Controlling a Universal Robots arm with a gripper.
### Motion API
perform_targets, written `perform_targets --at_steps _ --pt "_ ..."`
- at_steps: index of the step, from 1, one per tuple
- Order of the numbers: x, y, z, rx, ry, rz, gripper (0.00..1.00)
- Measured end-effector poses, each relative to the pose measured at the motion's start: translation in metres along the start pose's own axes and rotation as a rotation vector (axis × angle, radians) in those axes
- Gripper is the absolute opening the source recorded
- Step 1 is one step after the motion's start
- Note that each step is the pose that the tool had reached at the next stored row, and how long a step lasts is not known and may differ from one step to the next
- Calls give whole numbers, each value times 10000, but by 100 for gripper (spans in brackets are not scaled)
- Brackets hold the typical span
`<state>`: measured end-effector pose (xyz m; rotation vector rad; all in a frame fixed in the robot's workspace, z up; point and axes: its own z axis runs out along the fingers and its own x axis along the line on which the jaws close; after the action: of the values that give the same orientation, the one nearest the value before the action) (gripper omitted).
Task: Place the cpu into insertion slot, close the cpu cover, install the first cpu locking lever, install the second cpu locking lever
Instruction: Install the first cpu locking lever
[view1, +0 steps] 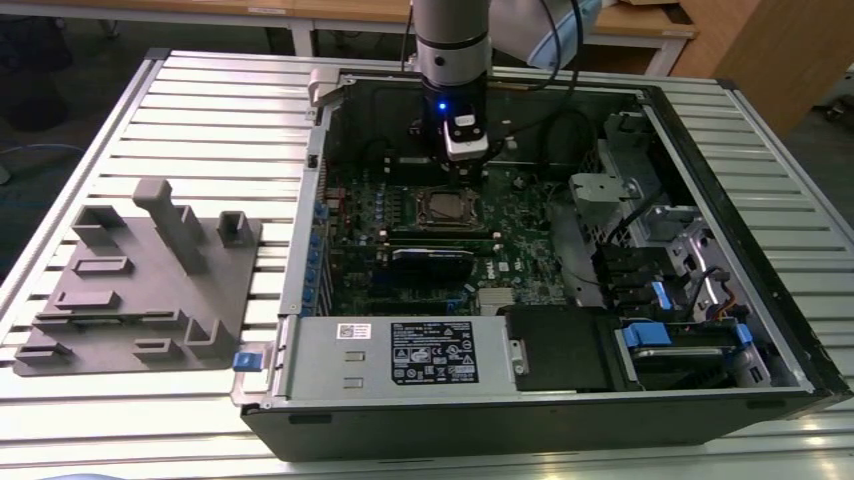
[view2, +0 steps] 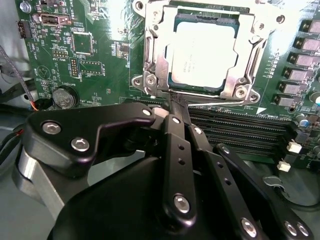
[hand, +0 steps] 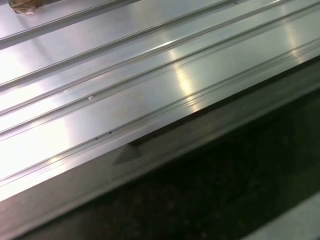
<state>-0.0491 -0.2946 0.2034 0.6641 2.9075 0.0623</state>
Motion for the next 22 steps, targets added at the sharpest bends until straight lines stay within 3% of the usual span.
perform_targets --at_steps 6,12,22 --pt "0 0 -1 -28 15 89 11" --pt "0 1 -1 -171 81 432 11" --pt "13 -6 -3 -203 91 447 11"
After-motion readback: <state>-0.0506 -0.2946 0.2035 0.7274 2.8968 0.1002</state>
